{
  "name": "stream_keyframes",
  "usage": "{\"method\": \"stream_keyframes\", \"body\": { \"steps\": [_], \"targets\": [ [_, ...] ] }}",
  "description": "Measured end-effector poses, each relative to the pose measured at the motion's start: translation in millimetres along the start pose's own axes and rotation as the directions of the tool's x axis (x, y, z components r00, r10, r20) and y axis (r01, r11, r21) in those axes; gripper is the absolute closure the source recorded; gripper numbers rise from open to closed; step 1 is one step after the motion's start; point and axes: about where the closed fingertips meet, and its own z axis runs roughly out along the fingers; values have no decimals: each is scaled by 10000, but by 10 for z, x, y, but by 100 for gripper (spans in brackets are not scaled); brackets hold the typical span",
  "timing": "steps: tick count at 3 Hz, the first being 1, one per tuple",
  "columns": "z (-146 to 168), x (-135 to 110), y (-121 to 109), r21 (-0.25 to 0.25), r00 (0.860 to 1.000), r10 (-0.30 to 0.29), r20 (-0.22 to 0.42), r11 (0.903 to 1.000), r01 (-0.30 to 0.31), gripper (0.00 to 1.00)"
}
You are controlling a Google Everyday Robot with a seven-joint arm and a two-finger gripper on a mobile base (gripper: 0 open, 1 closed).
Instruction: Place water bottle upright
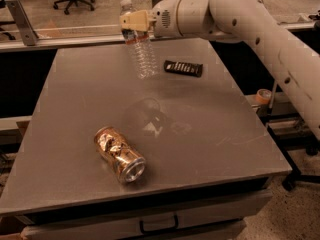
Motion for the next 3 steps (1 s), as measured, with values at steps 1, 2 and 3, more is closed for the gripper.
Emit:
{"method": "stream_keyframes", "body": {
  "steps": [1,2,3],
  "targets": [
    [-86,-101,175,-357,9972,-610,427,9974,626,100],
    [-61,-100,191,-385,9971,-640,406,9971,655,100],
    [-91,-136,147,-705,9947,-694,759,9947,748,100]
  ]
}}
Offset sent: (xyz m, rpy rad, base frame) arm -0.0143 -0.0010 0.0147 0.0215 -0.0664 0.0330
